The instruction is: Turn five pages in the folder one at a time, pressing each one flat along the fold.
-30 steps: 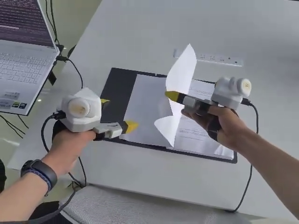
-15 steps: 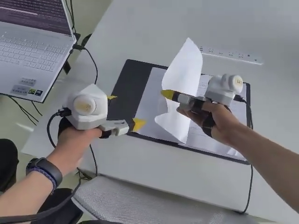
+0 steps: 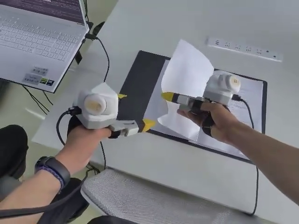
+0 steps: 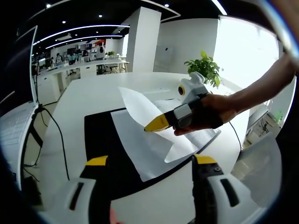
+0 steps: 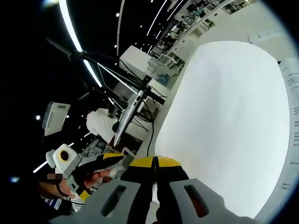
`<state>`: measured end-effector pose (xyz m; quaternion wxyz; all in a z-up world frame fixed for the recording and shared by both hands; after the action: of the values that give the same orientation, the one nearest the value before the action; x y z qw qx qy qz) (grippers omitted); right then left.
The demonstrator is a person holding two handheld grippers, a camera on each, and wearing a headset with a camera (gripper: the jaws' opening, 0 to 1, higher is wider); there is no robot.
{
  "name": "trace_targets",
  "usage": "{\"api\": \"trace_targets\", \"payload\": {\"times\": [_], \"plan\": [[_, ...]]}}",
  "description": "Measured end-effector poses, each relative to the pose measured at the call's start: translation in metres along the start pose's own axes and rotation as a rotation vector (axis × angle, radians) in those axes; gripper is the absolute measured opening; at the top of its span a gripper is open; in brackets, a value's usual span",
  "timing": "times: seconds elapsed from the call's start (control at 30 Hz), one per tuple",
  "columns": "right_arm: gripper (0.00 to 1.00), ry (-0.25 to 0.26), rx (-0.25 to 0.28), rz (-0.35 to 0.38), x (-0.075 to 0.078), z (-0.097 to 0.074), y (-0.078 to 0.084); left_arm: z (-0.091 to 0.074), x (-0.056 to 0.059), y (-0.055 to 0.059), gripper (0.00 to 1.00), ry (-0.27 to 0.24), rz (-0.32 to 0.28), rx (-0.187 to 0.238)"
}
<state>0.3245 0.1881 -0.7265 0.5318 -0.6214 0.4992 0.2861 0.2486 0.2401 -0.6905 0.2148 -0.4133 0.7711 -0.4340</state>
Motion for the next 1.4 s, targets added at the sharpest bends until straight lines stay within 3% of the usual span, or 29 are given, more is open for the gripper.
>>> {"api": "trace_targets", "payload": {"times": [0.1, 0.3, 0.43, 0.73, 1.4], "plan": [[0.0, 0.013, -0.009, 0.018, 0.013, 0.004, -0.001, 0.003, -0.002, 0.002, 0.7, 0.002, -0.005, -0.003], [0.0, 0.046, -0.026, 0.051, 0.02, 0.013, 0.008, 0.005, -0.004, 0.001, 0.7, 0.003, -0.009, -0.001], [0.0, 0.078, -0.045, 0.069, 0.043, 0.019, 0.008, 0.006, -0.005, 0.001, 0.7, 0.003, -0.014, -0.002], [0.0, 0.095, -0.061, 0.091, 0.061, 0.03, 0.013, 0.004, -0.006, 0.008, 0.7, -0.004, -0.027, -0.015], [0.0, 0.099, -0.064, 0.087, 0.066, 0.029, 0.017, 0.01, -0.001, 0.018, 0.69, 0.006, -0.027, -0.045]]}}
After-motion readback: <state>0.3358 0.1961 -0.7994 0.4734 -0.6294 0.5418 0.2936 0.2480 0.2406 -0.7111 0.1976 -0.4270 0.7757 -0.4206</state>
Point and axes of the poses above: the centre of the closed fingertips' face, and the gripper's own axes: z roughly forward along the fingers, x roughly to its right, y roughly out of its underside, the point moved 2 cm from there along -z, roughly backward along the fingers, and after that the axes turned 9 degrees about z, right-handed, at the moved point
